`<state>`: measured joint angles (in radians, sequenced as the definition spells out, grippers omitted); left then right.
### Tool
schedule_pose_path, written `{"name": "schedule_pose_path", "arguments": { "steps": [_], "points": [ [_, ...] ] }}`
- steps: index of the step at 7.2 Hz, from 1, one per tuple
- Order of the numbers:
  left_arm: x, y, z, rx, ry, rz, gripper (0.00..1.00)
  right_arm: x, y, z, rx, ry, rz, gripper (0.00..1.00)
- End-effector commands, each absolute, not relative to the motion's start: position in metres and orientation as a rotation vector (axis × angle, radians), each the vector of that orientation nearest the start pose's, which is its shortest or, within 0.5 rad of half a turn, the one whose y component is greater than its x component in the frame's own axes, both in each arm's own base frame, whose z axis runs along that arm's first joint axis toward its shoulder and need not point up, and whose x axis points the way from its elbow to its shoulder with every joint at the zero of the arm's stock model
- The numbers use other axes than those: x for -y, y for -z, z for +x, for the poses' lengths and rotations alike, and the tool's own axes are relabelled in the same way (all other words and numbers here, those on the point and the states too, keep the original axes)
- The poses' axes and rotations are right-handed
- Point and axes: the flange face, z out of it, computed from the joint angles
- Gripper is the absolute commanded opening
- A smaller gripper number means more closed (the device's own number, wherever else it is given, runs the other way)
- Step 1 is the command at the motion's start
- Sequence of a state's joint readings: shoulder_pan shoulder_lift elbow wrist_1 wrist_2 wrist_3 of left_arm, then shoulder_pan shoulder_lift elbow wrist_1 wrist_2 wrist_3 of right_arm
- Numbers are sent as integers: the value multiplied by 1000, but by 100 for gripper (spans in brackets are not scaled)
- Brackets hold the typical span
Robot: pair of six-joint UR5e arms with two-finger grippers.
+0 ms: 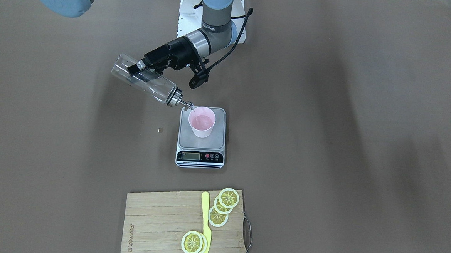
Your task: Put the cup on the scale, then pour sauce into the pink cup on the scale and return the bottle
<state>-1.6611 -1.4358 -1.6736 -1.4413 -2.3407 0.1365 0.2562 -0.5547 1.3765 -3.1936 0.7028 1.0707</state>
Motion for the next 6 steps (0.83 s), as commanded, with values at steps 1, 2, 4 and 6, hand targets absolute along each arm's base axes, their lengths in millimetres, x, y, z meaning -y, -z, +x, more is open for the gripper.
{"name": "schedule_pose_path", "arguments": {
  "steps": [1, 2, 4, 6],
  "points": [
    [414, -683, -101, -781, 18, -67, 98, 367, -216, -577, -1017, 569, 484, 0],
    [414, -683, -101, -781, 18, -67, 98, 367, -216, -576, -1028, 574, 478, 0],
    [414, -683, -101, -781, 18, -67, 98, 367, -213, -577, -1040, 579, 468, 0],
    [414, -682, -99, -807, 22, -68, 98, 368, -208, -579, -1041, 579, 468, 0]
  ]
}}
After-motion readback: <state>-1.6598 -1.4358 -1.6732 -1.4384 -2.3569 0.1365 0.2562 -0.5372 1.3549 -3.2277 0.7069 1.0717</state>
